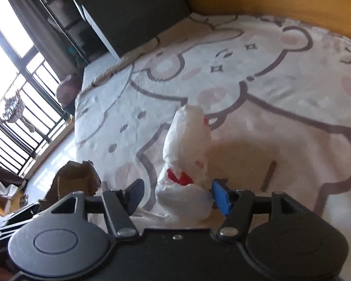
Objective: Collect trash
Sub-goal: 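Carry the cardboard piece and white bag over the wastebasket with both tools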
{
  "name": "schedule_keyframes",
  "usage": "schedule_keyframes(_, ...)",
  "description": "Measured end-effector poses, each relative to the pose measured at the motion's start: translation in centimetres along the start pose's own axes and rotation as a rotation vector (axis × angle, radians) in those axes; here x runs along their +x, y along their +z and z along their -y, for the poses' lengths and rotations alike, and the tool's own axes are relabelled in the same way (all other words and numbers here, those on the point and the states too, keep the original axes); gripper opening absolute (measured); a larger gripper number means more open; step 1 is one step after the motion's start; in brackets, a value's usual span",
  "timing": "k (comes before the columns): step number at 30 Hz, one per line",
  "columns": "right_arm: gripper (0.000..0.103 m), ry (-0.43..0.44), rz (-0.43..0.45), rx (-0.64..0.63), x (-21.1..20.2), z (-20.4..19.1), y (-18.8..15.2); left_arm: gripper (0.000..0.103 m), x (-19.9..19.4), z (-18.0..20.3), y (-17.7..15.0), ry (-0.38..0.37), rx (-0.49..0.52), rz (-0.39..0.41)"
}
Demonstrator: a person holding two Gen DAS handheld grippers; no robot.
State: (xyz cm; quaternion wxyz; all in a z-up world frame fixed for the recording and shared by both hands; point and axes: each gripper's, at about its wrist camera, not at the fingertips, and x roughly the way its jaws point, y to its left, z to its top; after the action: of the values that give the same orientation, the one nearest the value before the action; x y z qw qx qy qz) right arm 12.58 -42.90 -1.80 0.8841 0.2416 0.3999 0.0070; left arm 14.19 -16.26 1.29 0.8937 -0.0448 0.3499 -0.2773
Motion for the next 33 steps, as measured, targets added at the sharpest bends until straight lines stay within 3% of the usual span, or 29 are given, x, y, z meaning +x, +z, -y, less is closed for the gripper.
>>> schedule_keyframes(2, 0.051, -0.03, -0.017, -0.012, 0.6, -0.4, -0.3, 0.066, -0.1, -0.1, -0.1, 0.007, -0.005, 0.0)
schedule_keyframes(5, 0.048, -0.044, -0.013, -0.019, 0.3, -0.9, -0.6, 0.066, -0.4, -0.4, -0.1, 0.019, -0.018, 0.005)
schedule_keyframes(11, 0.046, -0.092, 0.054, -0.153, -1.9, -3.3, -1.4, 0.066, -1.7, -1.1, 0.2, 0.036, -0.053, 0.025)
schedule_keyframes(21, 0.046, -0.068, 0.166, -0.36, -4.8, -9.7, -1.7, 0.066, -5.8, -3.1, 0.4, 0.096, -0.104, 0.086)
schedule_keyframes(33, 0.046, 0.024, 0.144, -0.442, -1.3, -17.6, -3.2, 0.066, -10.7, -9.9, -0.9, 0.225, -0.197, 0.129)
